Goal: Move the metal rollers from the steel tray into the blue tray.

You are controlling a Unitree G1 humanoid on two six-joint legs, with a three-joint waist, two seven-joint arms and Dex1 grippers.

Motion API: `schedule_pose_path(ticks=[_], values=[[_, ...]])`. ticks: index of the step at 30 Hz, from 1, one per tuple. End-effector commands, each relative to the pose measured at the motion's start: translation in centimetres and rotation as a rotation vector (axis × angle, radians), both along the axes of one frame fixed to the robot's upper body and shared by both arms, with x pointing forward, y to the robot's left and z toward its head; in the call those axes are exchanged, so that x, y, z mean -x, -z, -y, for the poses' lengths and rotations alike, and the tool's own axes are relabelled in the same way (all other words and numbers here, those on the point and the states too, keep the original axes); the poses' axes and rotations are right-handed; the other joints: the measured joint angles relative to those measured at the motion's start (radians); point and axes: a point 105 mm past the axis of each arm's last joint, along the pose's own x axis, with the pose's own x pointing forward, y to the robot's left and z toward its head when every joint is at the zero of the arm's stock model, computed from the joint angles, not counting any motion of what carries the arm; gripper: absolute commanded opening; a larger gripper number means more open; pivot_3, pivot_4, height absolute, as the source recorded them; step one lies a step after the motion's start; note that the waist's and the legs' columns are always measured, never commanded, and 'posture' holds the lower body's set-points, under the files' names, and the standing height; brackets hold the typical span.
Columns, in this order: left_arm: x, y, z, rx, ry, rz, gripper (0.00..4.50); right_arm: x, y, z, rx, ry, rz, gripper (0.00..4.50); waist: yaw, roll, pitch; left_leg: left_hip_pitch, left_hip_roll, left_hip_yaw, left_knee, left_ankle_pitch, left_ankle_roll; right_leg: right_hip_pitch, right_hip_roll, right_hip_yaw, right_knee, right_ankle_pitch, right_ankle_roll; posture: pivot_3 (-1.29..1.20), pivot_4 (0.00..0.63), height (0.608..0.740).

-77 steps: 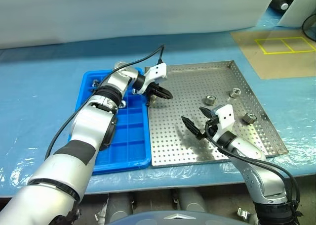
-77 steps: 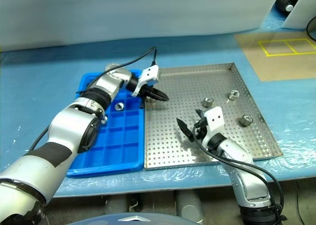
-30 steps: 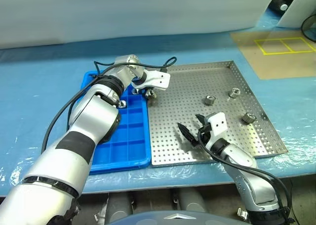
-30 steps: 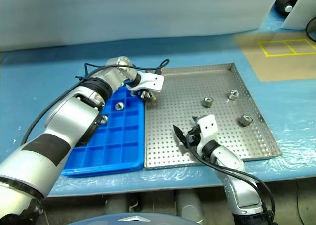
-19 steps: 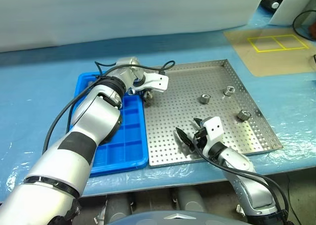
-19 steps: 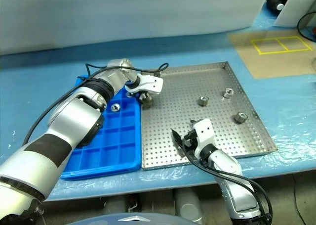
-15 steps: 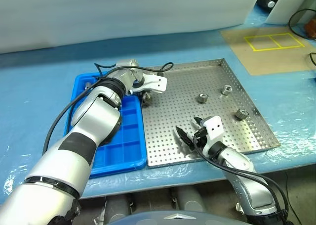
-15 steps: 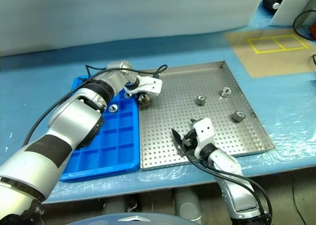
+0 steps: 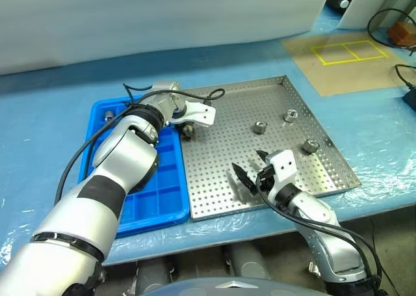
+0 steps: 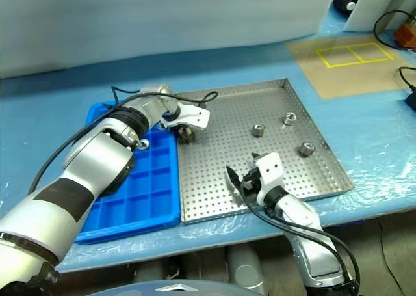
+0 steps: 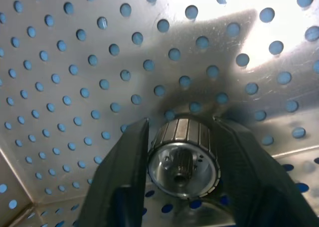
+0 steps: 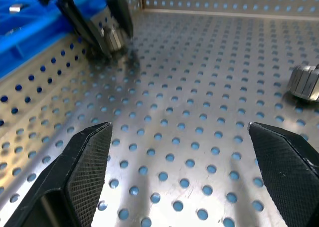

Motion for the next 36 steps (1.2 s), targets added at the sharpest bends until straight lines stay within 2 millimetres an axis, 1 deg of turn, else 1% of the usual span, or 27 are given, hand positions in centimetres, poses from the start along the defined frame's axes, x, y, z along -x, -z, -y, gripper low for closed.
schedule_pose_path(ticks=[1, 6, 11, 15, 18, 21, 24, 28, 33, 36], values=[[-0.1, 0.5, -1.1, -0.030, -0.030, -0.005, 1.61, 0.1, -1.3, 0.1, -0.015, -0.004, 0.044, 4.50, -0.003, 0.000, 0.000, 0.000, 0.000, 0.000, 0.000, 0.000, 0.000, 0.001, 0.000, 0.000, 0.000, 0.000, 0.000, -0.58, 0.150, 0.740], [0.0, 0.5, -1.0, -0.025, -0.012, -0.008, 1.62, 0.1, -1.3, 0.2, -0.009, -0.001, 0.042, 4.50, -0.008, 0.000, 0.000, 0.001, 0.000, -0.001, 0.000, 0.000, 0.000, 0.002, 0.000, -0.001, -0.001, 0.000, 0.000, -0.58, 0.150, 0.740], [0.0, -0.3, 0.3, 0.073, -0.022, -0.014, 1.62, 0.0, -1.0, 0.1, -0.004, 0.001, 0.038, 4.50, -0.010, 0.000, 0.000, 0.001, -0.001, -0.001, 0.000, 0.000, 0.000, 0.002, -0.001, -0.002, -0.001, 0.000, 0.000, -0.57, 0.150, 0.740], [0.6, -2.0, 2.1, 0.218, 0.014, -0.074, 1.62, -0.3, -1.0, -0.2, -0.001, -0.015, 0.042, 4.50, -0.008, -0.002, 0.001, -0.001, -0.001, -0.001, 0.000, 0.000, 0.001, 0.002, -0.001, -0.002, -0.001, 0.000, 0.000, -0.55, 0.150, 0.740], [1.2, -3.6, 2.7, 0.325, 0.058, -0.124, 1.62, -0.6, -0.9, -0.3, 0.009, -0.033, 0.042, 4.50, -0.004, -0.003, 0.002, -0.002, -0.001, -0.002, 0.000, -0.001, 0.001, 0.000, -0.002, -0.002, -0.001, 0.000, 0.000, -0.53, 0.150, 0.740], [1.5, -4.5, 2.4, 0.385, 0.072, -0.164, 1.62, -1.0, -0.8, -0.5, 0.015, -0.054, 0.042, 4.50, 0.000, -0.003, 0.002, -0.003, -0.001, -0.002, 0.000, -0.001, 0.002, 0.000, -0.002, -0.002, -0.001, 0.000, 0.000, -0.50, 0.150, 0.740], [1.4, -5.0, 1.9, 0.426, 0.072, -0.158, 1.62, -1.4, -0.8, -0.8, 0.017, -0.078, 0.047, 4.50, 0.004, -0.003, 0.003, -0.003, -0.001, -0.002, 0.000, -0.001, 0.002, -0.001, -0.002, -0.003, -0.001, 0.000, 0.000, -0.46, 0.150, 0.740], [1.4, -6.1, 1.4, 0.512, 0.075, -0.157, 1.62, -2.4, -1.6, -0.9, 0.017, -0.114, 0.070, 4.50, 0.024, -0.004, 0.003, -0.002, -0.001, -0.002, 0.000, -0.001, 0.002, -0.001, -0.002, -0.002, 0.000, 0.000, 0.000, -0.40, 0.150, 0.740], [1.7, -8.4, 0.8, 0.662, 0.118, -0.155, 1.62, -4.0, -3.4, -1.7, 0.014, -0.192, 0.117, 4.50, 0.077, -0.004, 0.004, -0.003, 0.000, -0.001, 0.000, -0.001, 0.002, -0.002, -0.002, -0.002, 0.000, 0.000, -0.001, -0.30, 0.150, 0.740], [1.8, -9.8, -0.1, 0.741, 0.139, -0.125, 1.62, -4.8, -3.9, -2.4, 0.027, -0.247, 0.131, 4.50, 0.114, -0.004, 0.004, -0.003, 0.000, -0.001, 0.000, 0.000, 0.001, -0.003, -0.002, -0.001, 0.002, 0.000, -0.001, -0.24, 0.150, 0.740]])
